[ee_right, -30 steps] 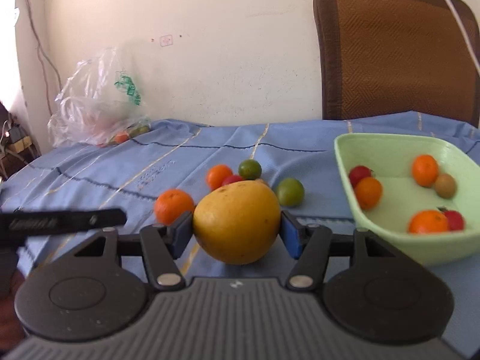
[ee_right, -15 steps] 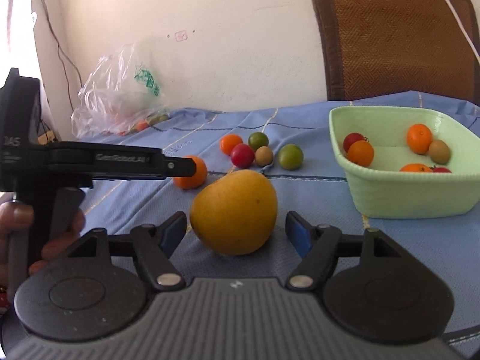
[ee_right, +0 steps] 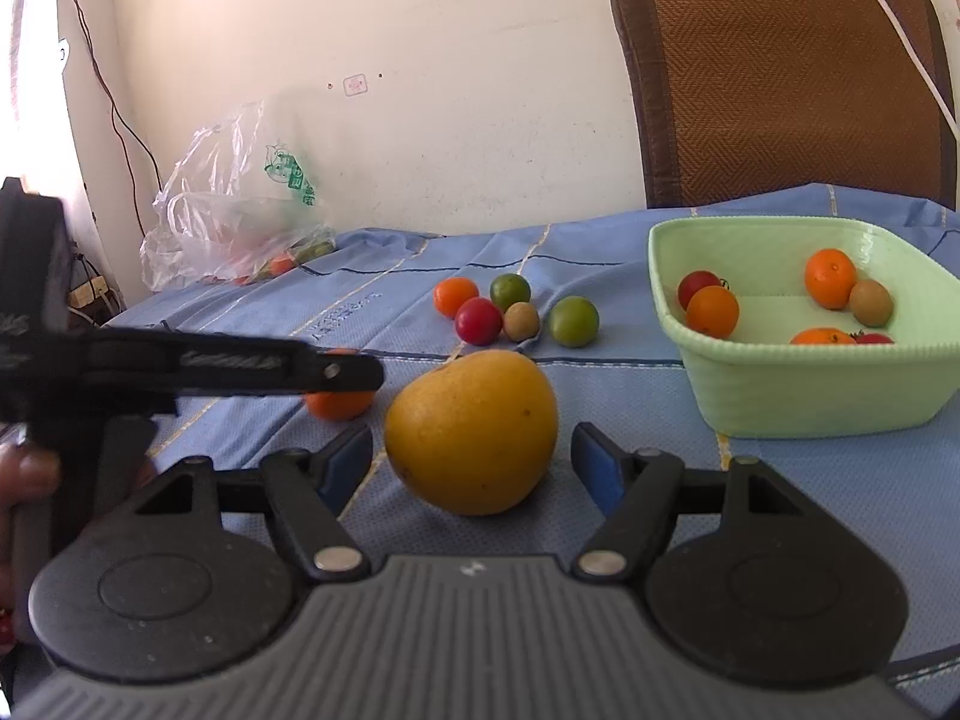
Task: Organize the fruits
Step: 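Grasp the yellow grapefruit with the right tool while the left tool approaches an orange, then close the left tool on the orange while the right tool holds the grapefruit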
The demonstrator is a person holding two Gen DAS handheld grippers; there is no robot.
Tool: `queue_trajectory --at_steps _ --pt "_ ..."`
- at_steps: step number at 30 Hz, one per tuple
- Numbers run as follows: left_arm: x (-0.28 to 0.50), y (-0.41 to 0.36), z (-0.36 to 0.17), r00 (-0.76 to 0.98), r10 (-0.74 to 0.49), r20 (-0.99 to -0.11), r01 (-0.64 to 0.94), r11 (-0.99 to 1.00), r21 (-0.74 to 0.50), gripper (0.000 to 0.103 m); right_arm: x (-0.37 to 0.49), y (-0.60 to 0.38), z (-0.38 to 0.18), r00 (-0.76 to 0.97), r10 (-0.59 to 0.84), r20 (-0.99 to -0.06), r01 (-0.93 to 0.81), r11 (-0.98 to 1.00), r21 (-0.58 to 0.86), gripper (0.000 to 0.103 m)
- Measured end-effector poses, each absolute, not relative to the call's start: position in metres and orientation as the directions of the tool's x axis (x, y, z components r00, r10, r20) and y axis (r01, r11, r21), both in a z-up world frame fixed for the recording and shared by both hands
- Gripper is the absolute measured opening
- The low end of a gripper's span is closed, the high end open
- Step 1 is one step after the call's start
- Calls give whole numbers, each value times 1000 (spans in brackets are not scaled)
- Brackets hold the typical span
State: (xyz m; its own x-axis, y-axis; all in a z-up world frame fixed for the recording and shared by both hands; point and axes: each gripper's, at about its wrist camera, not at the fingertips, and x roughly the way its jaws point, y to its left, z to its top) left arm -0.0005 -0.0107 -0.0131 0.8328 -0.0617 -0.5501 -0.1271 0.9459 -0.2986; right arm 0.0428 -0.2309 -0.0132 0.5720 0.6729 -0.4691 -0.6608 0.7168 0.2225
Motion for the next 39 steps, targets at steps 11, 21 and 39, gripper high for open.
queue_trajectory --at_steps 11,21,39 --pt "-15 -20 -13 830 -31 -557 -128 961 -244 42 41 -232 -13 582 667 -465 -658 722 213 81" --pt "-19 -12 -14 840 -46 -541 -135 947 -291 45 38 -231 -13 609 642 -466 -642 744 186 81" --pt "-21 -16 -14 843 -49 -535 -118 955 -273 48 34 -235 -11 624 647 -438 -649 742 171 82"
